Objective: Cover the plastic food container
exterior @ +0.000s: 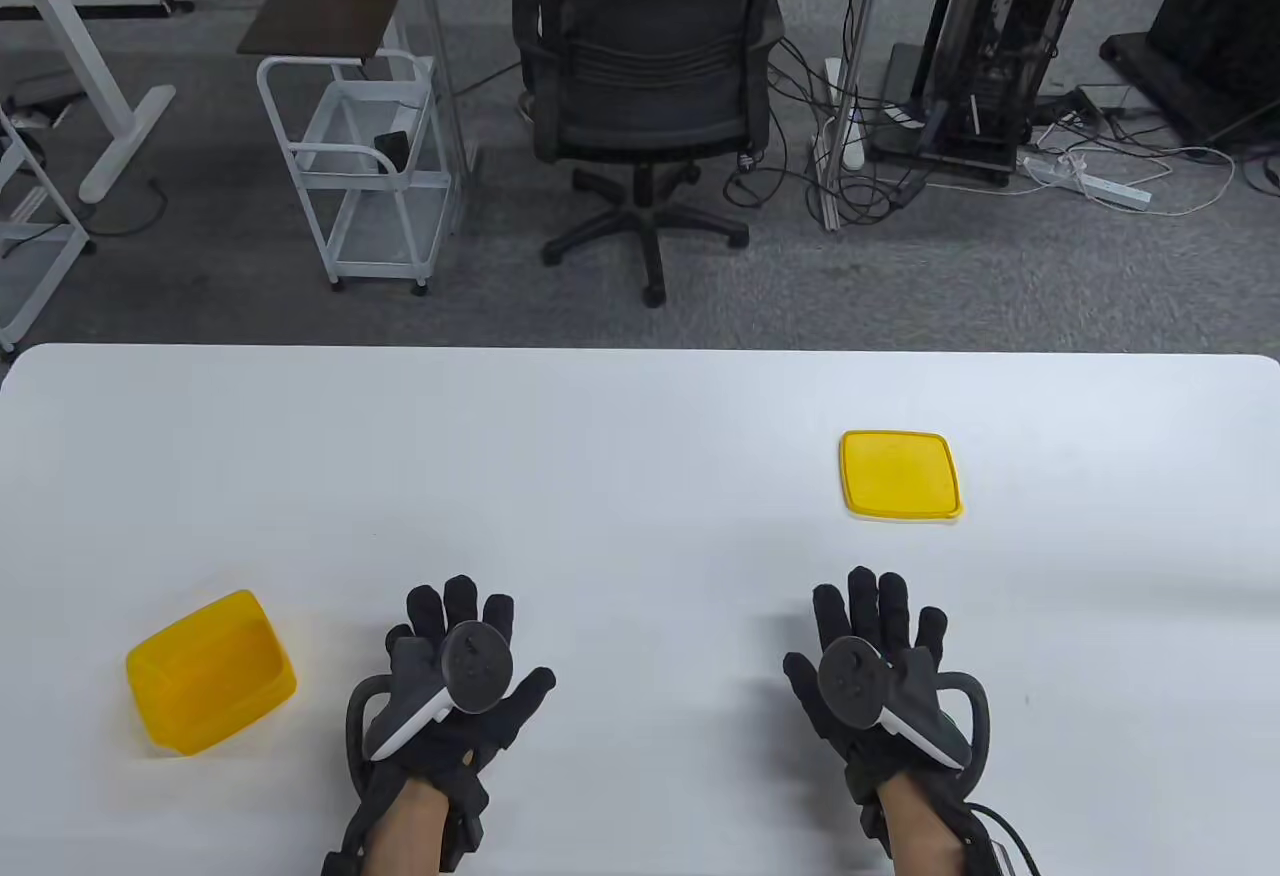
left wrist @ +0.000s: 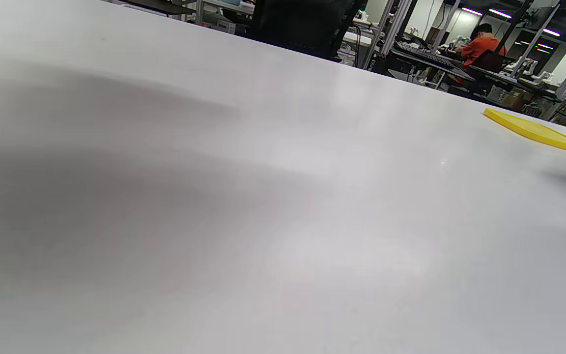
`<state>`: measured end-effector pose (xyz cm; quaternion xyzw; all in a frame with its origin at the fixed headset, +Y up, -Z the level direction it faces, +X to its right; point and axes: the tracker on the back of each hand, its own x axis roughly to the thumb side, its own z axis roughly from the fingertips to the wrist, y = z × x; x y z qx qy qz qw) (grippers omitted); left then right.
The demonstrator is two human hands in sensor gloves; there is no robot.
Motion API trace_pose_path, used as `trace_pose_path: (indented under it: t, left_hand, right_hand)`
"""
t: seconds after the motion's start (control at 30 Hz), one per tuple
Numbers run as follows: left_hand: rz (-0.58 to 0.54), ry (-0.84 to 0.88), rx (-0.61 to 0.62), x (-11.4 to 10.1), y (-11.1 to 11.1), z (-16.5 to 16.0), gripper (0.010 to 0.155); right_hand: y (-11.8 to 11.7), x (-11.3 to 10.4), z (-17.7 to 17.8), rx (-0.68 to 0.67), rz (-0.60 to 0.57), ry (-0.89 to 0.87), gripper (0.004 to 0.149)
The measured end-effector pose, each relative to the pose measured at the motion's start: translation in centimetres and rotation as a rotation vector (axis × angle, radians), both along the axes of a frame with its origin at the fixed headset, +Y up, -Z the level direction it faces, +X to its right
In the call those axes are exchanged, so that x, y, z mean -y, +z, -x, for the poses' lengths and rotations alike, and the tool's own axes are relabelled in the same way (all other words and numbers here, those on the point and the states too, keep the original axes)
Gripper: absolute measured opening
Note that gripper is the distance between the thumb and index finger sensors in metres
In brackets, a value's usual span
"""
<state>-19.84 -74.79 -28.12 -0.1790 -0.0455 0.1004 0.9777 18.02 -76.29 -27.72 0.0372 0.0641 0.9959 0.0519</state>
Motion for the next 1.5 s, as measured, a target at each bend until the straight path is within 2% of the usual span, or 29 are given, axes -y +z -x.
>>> trace_pose_path:
  t: [0.37,0.53,0.6,0.7,0.83,0.97,1.07,1.17,1.3,1.5]
  left_hand:
    - [0.02,-0.001,-0.017,-0.2,-0.1,0.2,0.085]
    - [-0.034,0.058,-0.103,-1.6,0.2,1.9,0.085]
    - [-0.083,0.104,-0.17,-2.3,0.5,3.3,0.085]
    - [-0.139,0.121,-0.358,-2.8,0.3,6.2,0.083]
    - [-0.114,-0.003,-0.546,-2.7,0.1,10.8,0.084]
    - [-0.009,-0.108,-0.613,-2.1,0.8,15.3,0.087]
    - [0.009,-0.106,-0.638,-1.1,1.8,17.2,0.087]
    - [0.089,-0.121,-0.64,-0.4,1.9,17.5,0.078]
    - [0.129,-0.256,-0.617,0.7,1.3,16.4,0.066]
    - [0.069,-0.319,-0.674,1.3,1.1,16.9,0.048]
  right_hand:
    - [0.0,0.0,-0.1,0.008,-0.004,0.002,0.075]
    - [0.0,-0.5,0.0,0.009,-0.021,-0.005,0.075]
    - [-0.1,-0.5,0.0,0.006,-0.023,-0.002,0.075]
    - [-0.1,-0.2,0.3,-0.004,-0.015,0.0,0.075]
    - [-0.3,-0.4,0.6,-0.013,-0.017,0.0,0.075]
    - [-0.4,-0.3,0.8,-0.017,-0.014,-0.007,0.075]
    - [-0.6,-0.3,0.8,-0.013,-0.012,0.0,0.075]
    - [-0.6,-0.3,0.6,-0.009,-0.02,-0.015,0.075]
    - [-0.6,-0.4,0.4,-0.001,-0.028,-0.018,0.075]
    - [-0.5,-0.5,0.4,0.0,-0.025,-0.004,0.074]
